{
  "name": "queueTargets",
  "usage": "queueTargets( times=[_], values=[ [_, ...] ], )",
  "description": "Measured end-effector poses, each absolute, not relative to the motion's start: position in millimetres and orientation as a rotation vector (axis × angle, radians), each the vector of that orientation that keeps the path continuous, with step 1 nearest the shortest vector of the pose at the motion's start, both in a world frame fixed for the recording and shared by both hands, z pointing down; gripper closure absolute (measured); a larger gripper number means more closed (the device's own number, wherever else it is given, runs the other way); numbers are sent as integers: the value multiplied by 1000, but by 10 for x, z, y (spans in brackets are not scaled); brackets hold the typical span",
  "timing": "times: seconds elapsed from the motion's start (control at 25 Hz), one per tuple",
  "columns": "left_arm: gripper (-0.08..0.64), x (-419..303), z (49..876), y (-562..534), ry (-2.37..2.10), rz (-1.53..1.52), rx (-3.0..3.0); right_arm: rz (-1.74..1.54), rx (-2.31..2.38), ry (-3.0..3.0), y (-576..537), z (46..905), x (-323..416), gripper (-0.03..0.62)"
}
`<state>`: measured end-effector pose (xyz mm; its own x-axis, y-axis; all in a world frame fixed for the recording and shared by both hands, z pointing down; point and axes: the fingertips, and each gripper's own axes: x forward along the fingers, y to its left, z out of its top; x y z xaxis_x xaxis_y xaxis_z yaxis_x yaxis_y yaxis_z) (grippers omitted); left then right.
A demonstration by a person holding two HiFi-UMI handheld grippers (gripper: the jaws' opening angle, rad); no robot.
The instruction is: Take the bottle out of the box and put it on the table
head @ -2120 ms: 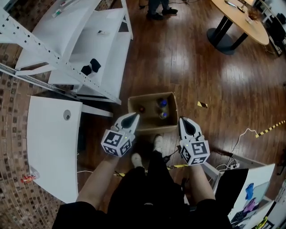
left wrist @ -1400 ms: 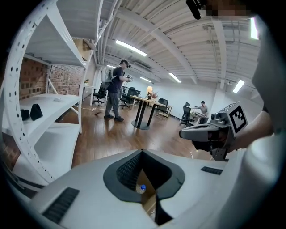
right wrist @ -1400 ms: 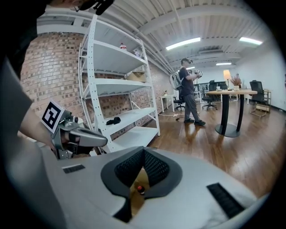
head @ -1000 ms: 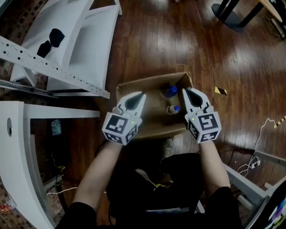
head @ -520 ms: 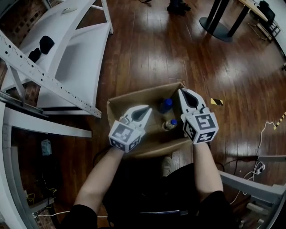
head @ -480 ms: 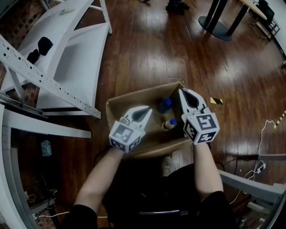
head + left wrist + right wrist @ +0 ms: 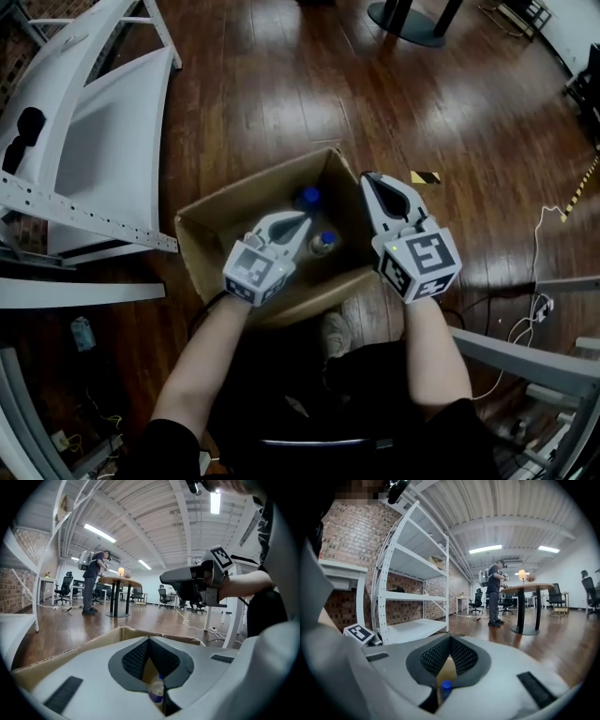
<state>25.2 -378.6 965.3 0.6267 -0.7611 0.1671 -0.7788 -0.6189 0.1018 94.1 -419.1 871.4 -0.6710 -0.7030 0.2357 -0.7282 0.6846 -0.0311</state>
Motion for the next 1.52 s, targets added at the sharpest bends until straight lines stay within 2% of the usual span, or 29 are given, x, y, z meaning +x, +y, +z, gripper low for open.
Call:
queueTargets(
  times=[0.12, 0.24, 0.4, 0.52, 0.6, 0.68, 0.8, 1.2, 1.28, 1.52],
  values=[
    [560, 497, 9818, -3771, -1231, 234, 2744, 181, 1153, -2676, -4120, 8754, 1070, 589],
    [507, 638, 9996, -3729, -1164, 304, 2800, 202, 1147, -2658, -4078, 8810, 1067, 589],
    [331, 773, 10333, -3656, -1043, 408, 2778, 236, 1123, -2661, -4042, 8848, 1019, 589],
    [264, 830, 10624, -3726, -1004, 439, 2721, 248, 1108, -2663, -4050, 8862, 999, 589],
    [263, 854, 10850, -3793, -995, 462, 2669, 270, 1113, -2665, -4059, 8874, 1022, 589],
    [207, 887, 11079, -3830, -969, 513, 2625, 311, 1123, -2660, -4063, 8926, 1057, 589],
    [169, 982, 11366, -3827, -911, 612, 2590, 368, 1136, -2638, -4074, 8997, 1100, 589],
    [176, 1153, 11863, -3882, -998, 748, 2527, 417, 1103, -2647, -3965, 8988, 1175, 589],
    [228, 1158, 11874, -3909, -1023, 768, 2541, 419, 1102, -2641, -3948, 9006, 1203, 589],
    [235, 1084, 11873, -3910, -1045, 781, 2479, 427, 1097, -2627, -3957, 9048, 1240, 589]
  ],
)
